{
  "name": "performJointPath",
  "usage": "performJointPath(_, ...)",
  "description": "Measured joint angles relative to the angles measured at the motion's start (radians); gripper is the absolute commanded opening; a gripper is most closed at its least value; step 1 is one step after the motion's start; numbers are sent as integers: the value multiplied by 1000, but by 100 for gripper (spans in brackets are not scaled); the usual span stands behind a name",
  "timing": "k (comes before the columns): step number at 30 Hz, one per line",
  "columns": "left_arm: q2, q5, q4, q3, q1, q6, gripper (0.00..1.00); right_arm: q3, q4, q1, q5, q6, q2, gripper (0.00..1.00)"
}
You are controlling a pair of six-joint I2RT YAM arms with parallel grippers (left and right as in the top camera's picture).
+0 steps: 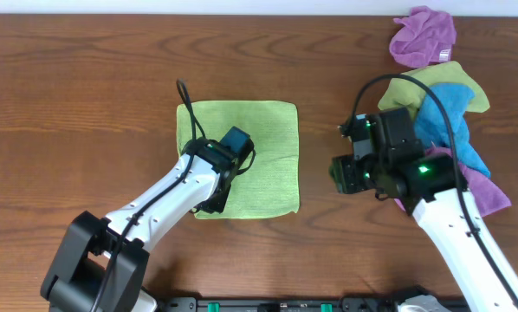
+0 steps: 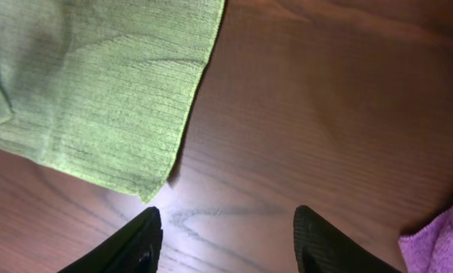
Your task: Fold the cloth
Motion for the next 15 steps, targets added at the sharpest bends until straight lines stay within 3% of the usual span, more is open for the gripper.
performJointPath(15,1,5,174,-166,-61,-151,31,-85,1,-30,-198,-42,-16,54)
